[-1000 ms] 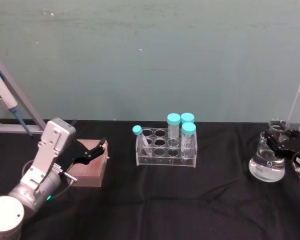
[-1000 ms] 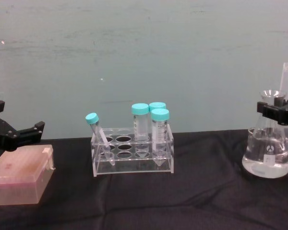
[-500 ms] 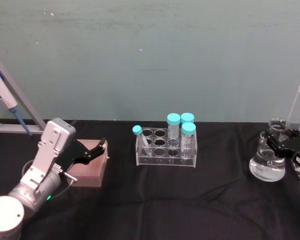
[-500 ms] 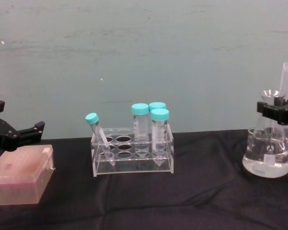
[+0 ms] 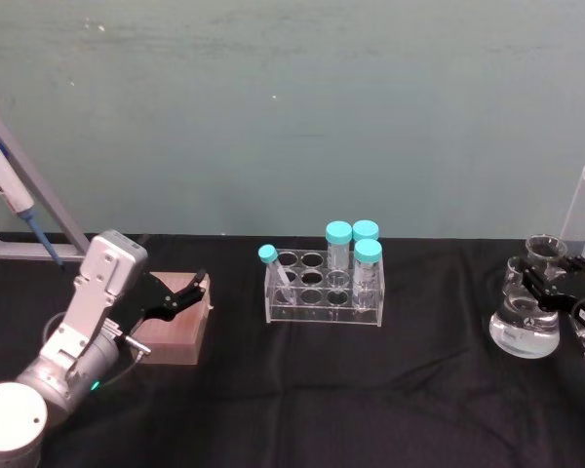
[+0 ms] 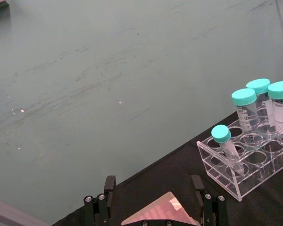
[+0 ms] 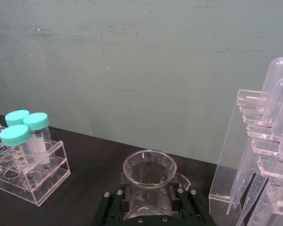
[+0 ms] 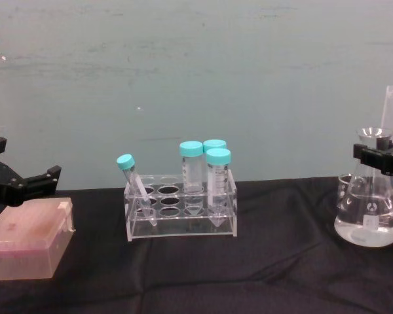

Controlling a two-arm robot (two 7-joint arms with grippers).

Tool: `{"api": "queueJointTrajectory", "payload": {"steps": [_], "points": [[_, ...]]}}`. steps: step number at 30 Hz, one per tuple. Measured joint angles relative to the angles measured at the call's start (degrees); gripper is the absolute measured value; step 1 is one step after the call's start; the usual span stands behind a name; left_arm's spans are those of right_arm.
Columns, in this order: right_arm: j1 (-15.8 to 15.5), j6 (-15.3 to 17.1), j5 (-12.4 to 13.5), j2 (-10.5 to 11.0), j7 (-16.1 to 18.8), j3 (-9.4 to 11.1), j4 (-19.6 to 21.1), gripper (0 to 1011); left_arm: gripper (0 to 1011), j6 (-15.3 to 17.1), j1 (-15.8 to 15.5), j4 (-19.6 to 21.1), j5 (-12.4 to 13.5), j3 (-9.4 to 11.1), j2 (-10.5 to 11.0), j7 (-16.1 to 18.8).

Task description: Place the experimental apparatus aside using one hand.

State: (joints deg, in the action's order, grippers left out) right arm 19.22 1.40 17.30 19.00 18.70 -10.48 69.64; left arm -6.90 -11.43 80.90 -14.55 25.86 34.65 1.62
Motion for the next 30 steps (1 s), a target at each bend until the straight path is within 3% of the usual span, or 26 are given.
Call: {"api": "queueJointTrajectory", "payload": {"steps": [30], "points": [[0.31, 0.42, -0.21, 0.00, 0.08, -0.07, -0.35, 449, 1000, 0.00, 0.00, 0.00, 0.00, 0.00, 0.00, 0.00]]}}
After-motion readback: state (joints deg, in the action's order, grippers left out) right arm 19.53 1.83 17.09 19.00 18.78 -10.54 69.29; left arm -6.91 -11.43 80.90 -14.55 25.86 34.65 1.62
